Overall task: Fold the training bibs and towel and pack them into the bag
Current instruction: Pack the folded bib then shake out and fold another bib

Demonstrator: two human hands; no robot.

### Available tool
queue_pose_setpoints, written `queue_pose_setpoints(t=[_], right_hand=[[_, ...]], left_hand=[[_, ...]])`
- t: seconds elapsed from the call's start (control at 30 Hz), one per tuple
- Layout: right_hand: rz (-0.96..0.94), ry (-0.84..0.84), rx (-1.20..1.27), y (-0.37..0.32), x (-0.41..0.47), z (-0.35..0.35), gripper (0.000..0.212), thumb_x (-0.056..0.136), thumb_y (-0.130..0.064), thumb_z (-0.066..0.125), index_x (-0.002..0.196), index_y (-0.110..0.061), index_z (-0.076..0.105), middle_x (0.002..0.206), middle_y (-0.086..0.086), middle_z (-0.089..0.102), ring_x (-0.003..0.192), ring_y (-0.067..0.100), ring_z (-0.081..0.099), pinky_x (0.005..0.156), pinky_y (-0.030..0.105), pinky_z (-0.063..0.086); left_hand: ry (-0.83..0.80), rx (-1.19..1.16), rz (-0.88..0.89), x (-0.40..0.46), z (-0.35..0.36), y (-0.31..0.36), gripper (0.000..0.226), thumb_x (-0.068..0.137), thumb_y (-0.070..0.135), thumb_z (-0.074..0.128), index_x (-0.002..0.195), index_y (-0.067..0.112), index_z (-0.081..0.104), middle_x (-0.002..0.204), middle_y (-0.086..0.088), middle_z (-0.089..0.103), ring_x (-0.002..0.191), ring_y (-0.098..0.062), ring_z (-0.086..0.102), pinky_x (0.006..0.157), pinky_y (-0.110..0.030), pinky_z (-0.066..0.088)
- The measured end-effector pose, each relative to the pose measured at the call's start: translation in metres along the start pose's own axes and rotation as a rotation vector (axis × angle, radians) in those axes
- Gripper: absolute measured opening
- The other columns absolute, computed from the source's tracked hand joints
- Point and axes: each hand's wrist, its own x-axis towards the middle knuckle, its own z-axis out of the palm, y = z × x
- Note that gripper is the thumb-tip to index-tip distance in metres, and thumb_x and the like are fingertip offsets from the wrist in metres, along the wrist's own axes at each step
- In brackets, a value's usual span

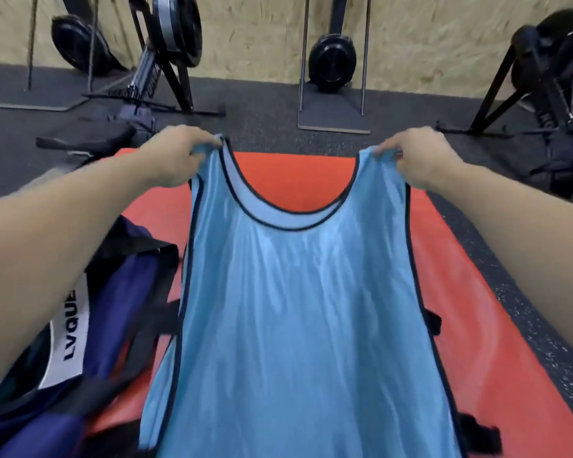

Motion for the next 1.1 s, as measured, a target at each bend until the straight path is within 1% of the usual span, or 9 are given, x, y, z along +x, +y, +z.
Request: queue_pose_setpoints(t=[0.07,0.13,0.3,0.4,0.5,0.67,0.87,0.97,1.1], right_hand=[[0.026,-0.011,0.031,-0.001,0.007,0.014,0.054,0.093,-0.005,0.052,0.139,-0.032,0.058,0.154,0.006,0.043,0.136,0.033,0.045,0.109,0.039,0.039],[0.076,-0.050,0.149,-0.008,-0.007,0.041,0.051,0.098,-0.018,0.056,0.148,-0.025,0.047,0.160,0.010,0.032,0.143,0.031,0.035,0.115,0.038,0.031],[0.095,-0.223,0.151,-0.019,-0.069,0.142,0.048,0.107,-0.033,0.032,0.151,-0.015,0.034,0.159,0.010,0.027,0.148,0.030,0.024,0.115,0.048,0.029],[0.194,-0.250,0.156,-0.004,-0.069,0.174,0.053,0.108,-0.038,0.022,0.158,-0.020,0.019,0.167,-0.001,0.009,0.154,0.019,0.004,0.123,0.044,0.011],[0.168,-0.186,0.120,0.012,-0.042,0.187,0.053,0.108,-0.038,0.021,0.157,-0.021,0.022,0.167,-0.003,0.011,0.154,0.017,0.004,0.122,0.044,0.008],[0.133,-0.248,0.110,0.035,0.013,0.193,0.053,0.109,-0.039,0.020,0.159,-0.023,0.018,0.168,-0.003,0.007,0.155,0.018,0.003,0.123,0.043,0.005],[0.140,-0.179,-0.019,0.036,0.042,0.197,0.057,0.107,-0.042,0.015,0.159,-0.018,0.017,0.168,0.000,0.010,0.155,0.019,0.003,0.124,0.044,-0.001],[0.019,-0.027,0.147,-0.027,0.027,0.182,0.059,0.106,-0.039,0.019,0.155,-0.007,0.026,0.163,0.009,0.026,0.152,0.028,0.016,0.124,0.043,0.006],[-0.190,-0.198,0.223,-0.132,-0.018,0.188,0.060,0.108,-0.038,0.023,0.160,-0.012,0.009,0.168,0.003,0.005,0.155,0.017,0.000,0.125,0.040,-0.002]], left_hand=[[-0.068,0.190,0.005,0.010,0.011,-0.003,0.055,0.100,0.028,0.056,0.152,0.028,0.039,0.164,-0.007,0.025,0.149,-0.035,0.024,0.119,-0.054,0.025],[-0.091,0.351,0.007,0.001,0.038,-0.001,0.056,0.099,0.042,0.054,0.151,0.030,0.040,0.165,-0.005,0.020,0.150,-0.033,0.018,0.120,-0.050,0.022],[-0.285,0.018,-0.080,-0.046,0.123,0.008,0.052,0.105,0.032,0.041,0.151,0.008,0.038,0.160,-0.007,0.033,0.145,-0.025,0.033,0.117,-0.032,0.022],[-0.260,-0.073,-0.083,-0.049,0.157,-0.012,0.047,0.102,0.046,0.031,0.128,0.010,0.046,0.134,-0.010,0.050,0.124,-0.031,0.048,0.108,-0.047,0.036],[-0.139,-0.029,-0.030,-0.030,0.171,-0.031,0.036,0.097,0.054,0.018,0.102,0.025,0.038,0.105,0.005,0.043,0.104,-0.025,0.050,0.092,-0.048,0.042],[-0.141,0.034,-0.026,0.017,0.177,-0.037,0.080,0.089,0.062,0.004,0.142,0.012,0.039,0.151,-0.005,0.038,0.143,-0.019,0.031,0.110,-0.041,0.026],[-0.166,0.177,-0.074,0.046,0.179,-0.033,0.064,0.104,0.048,0.014,0.158,0.013,0.018,0.167,-0.006,0.013,0.154,-0.015,0.009,0.124,-0.040,0.006],[-0.098,0.068,-0.005,0.025,0.176,0.017,0.062,0.106,0.041,0.018,0.159,0.010,0.012,0.167,-0.006,0.008,0.154,-0.016,0.004,0.125,-0.034,0.000],[-0.124,-0.053,0.002,-0.019,0.192,0.056,0.095,0.081,0.059,-0.009,0.159,0.010,0.013,0.167,-0.007,0.007,0.155,-0.017,0.002,0.122,-0.029,-0.004]])
